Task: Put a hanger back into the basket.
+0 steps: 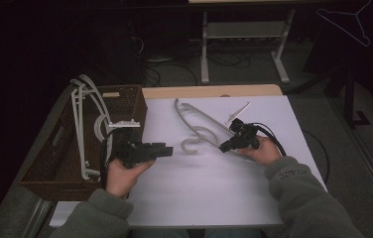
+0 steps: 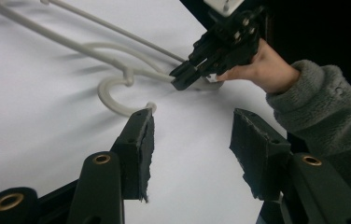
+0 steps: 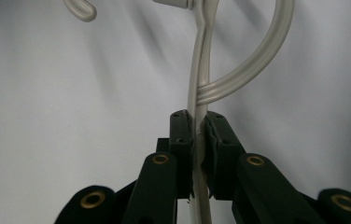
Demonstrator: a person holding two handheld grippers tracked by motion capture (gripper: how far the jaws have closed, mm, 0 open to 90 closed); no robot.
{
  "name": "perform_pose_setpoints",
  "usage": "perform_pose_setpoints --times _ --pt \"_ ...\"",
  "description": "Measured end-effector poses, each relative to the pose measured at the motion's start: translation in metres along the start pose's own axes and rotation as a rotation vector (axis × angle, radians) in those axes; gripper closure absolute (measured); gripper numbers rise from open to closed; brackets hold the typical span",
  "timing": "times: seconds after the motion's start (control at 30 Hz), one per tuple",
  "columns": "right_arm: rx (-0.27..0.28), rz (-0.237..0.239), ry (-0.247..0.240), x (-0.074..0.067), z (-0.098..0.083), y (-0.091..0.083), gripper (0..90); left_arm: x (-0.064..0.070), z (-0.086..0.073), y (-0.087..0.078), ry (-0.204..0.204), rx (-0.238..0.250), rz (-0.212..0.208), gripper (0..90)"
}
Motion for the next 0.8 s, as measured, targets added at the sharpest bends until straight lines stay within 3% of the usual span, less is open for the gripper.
perform_pose_setpoints --times 0.1,0.27,0.3,0.43,0.57,0.63,0.8 --pt "0.076 0.035 0.039 -0.003 -0.002 -0.014 81.5 0.001 -0.001 0.006 -0.006 0.006 -0.005 47.9" --pt "0.14 0.07 0.11 -0.011 -0.002 -0.029 81.5 0.005 -0.002 0.015 -0.002 0.003 -0.018 47.6" --pt "0.168 0.107 0.143 -0.014 -0.002 -0.034 81.5 0.006 -0.002 0.017 0.003 0.005 -0.021 47.3" --pt "0.233 0.202 0.174 -0.028 -0.003 -0.041 81.4 0.011 -0.002 0.027 0.008 0.017 -0.036 45.8" --pt "0.246 0.248 0.162 -0.045 -0.004 -0.041 81.3 0.014 -0.002 0.038 0.014 0.035 -0.05 44.9" --pt "0.254 0.281 0.158 -0.056 -0.006 -0.039 81.3 0.015 -0.003 0.043 -0.009 0.052 -0.053 44.5" --pt "0.257 0.319 0.135 -0.075 -0.011 -0.034 81.2 0.015 -0.005 0.051 -0.009 0.075 -0.059 43.4"
Point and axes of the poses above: each handheld gripper's, and its own axes: y roughly forward along the jaws, z roughly out of its top, x roughly to its right, the point moved 1 cm from there along y, roughly forward along the jaws, and after that the axes turned 15 degrees about y, right-handed, at the moved point
